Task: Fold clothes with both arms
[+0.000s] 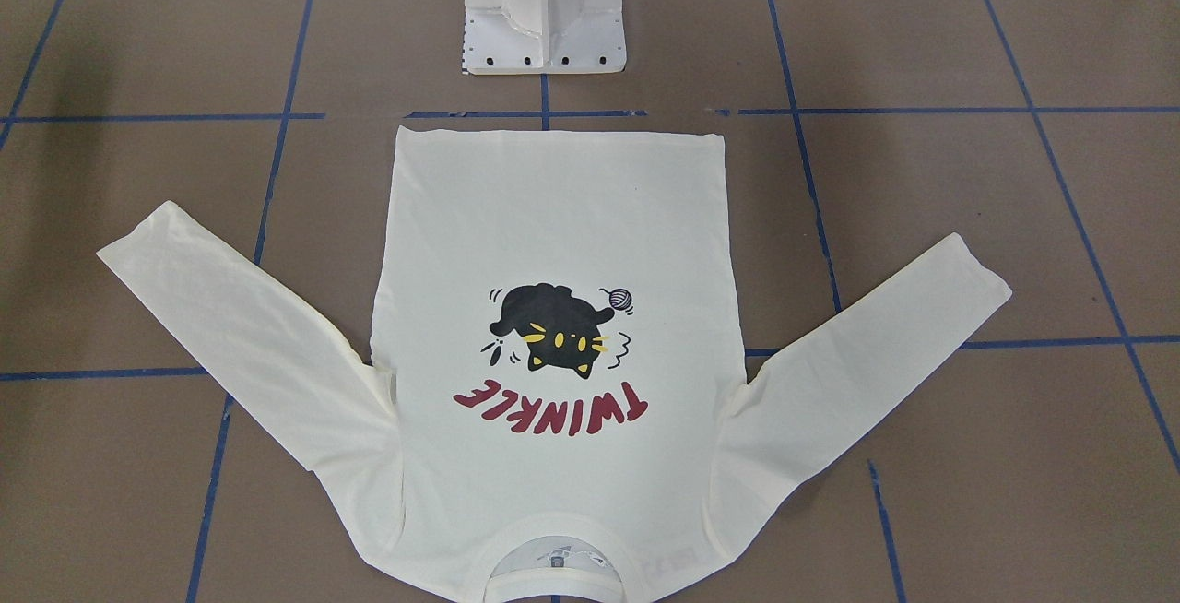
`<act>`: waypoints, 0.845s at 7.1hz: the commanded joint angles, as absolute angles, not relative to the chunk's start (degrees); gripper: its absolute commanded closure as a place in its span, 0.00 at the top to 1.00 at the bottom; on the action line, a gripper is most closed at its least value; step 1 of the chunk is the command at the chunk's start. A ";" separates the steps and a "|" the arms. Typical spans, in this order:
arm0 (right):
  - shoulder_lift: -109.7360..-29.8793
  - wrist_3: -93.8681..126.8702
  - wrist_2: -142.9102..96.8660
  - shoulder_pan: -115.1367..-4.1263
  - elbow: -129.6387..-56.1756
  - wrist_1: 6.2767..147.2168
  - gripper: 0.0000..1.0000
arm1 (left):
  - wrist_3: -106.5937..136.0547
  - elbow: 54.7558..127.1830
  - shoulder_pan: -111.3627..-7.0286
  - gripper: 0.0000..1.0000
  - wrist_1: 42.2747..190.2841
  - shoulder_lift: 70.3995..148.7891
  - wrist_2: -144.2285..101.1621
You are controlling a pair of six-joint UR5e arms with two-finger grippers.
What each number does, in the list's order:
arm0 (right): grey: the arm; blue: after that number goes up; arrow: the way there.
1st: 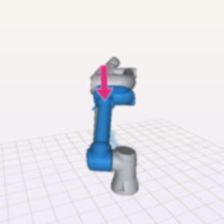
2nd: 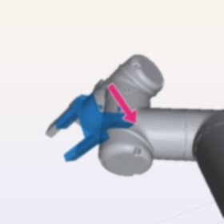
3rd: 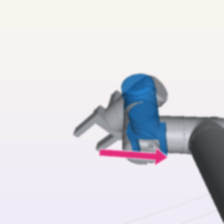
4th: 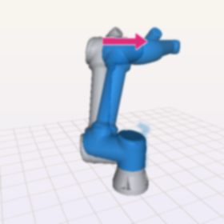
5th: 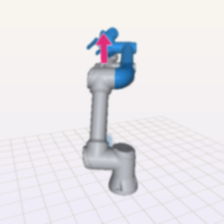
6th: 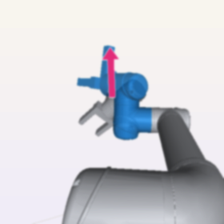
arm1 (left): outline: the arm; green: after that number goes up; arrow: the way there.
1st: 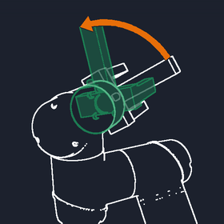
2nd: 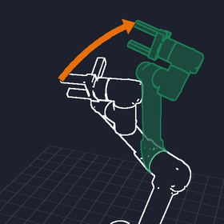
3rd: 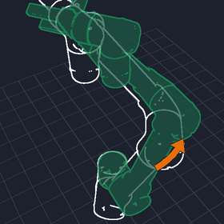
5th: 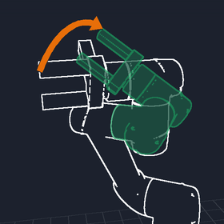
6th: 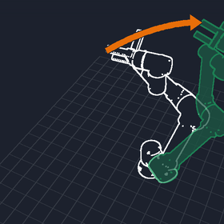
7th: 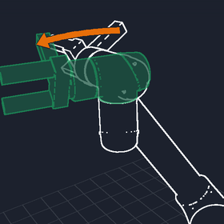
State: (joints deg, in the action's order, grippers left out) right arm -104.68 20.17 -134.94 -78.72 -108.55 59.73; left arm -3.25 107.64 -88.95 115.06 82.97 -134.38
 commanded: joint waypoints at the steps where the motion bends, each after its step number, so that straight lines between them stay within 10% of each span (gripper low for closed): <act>1: -106.78 43.06 -127.57 -66.51 -103.57 36.93 1.00 | -3.25 108.02 -88.95 1.00 115.14 83.14 -134.38; 6: -105.65 59.24 -109.18 -49.06 -92.48 18.99 0.88 | -3.25 108.11 -88.95 1.00 115.14 83.23 -134.38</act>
